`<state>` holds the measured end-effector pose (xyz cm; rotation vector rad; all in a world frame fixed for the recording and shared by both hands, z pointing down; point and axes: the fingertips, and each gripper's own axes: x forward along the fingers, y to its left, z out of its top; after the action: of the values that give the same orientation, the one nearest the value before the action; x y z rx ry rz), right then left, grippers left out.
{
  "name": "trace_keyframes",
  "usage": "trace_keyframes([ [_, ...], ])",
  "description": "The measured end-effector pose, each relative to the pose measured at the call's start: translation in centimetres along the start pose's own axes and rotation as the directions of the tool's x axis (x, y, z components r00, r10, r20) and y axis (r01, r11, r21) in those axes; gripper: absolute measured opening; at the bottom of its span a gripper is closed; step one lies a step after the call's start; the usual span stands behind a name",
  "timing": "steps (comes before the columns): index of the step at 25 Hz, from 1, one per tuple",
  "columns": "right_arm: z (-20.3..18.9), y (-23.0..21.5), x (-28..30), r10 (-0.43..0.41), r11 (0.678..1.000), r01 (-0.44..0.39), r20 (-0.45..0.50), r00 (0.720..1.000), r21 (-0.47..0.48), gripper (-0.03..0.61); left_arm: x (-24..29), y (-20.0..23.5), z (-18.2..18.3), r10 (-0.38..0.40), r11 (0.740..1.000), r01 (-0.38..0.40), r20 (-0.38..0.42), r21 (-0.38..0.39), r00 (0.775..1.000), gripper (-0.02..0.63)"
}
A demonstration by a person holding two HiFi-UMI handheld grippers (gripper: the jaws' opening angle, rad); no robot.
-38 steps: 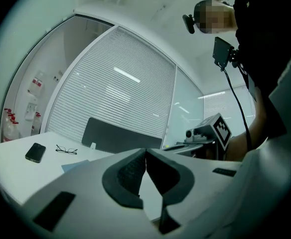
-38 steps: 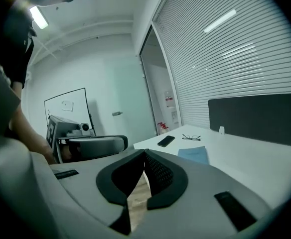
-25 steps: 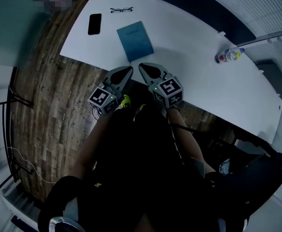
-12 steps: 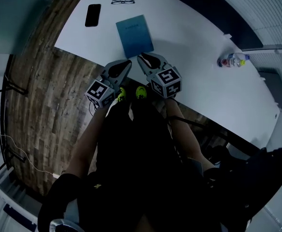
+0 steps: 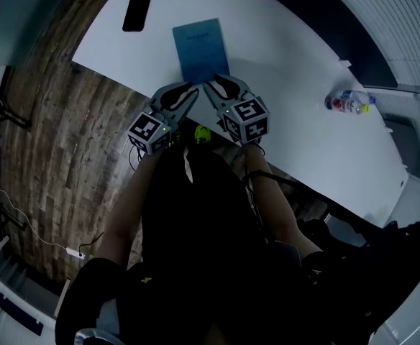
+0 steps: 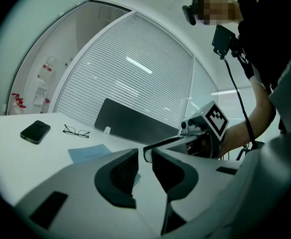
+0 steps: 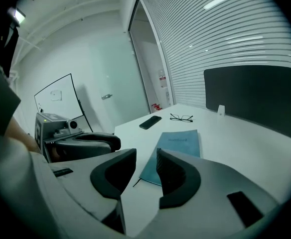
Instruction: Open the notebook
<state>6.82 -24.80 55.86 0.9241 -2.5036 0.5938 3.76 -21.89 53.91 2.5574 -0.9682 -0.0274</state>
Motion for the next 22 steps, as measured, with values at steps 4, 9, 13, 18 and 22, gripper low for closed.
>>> trace_keyframes([
  [4, -0.9, -1.2, 0.7, -0.008, 0.999, 0.009, -0.026, 1.000, 0.037, 0.117, 0.3, 1.9, -1.5, 0.042, 0.999, -0.043, -0.034, -0.033, 0.999, 0.122],
  [9, -2.2, -2.8, 1.4, -0.027, 0.997, 0.031, -0.069, 0.997, 0.064, 0.167, 1.0, 3.2, -3.4, 0.062, 0.993, -0.069, -0.073, -0.095, 0.995, 0.208],
  [13, -3.0, -3.4, 1.9, -0.035, 0.996, 0.042, -0.089, 0.995, 0.074, 0.190, 1.6, 3.5, -4.2, 0.075, 0.989, -0.085, -0.086, -0.123, 0.993, 0.238],
  [18, -4.2, -4.5, 2.7, -0.050, 0.995, 0.061, -0.126, 0.991, 0.084, 0.216, 2.1, 4.2, -5.1, 0.085, 0.983, -0.099, -0.099, -0.153, 0.991, 0.266],
  [22, -5.3, -5.3, 3.0, -0.069, 0.992, 0.085, -0.164, 0.984, 0.095, 0.261, 2.2, 4.5, -5.7, 0.107, 0.977, -0.124, -0.105, -0.175, 0.989, 0.294],
])
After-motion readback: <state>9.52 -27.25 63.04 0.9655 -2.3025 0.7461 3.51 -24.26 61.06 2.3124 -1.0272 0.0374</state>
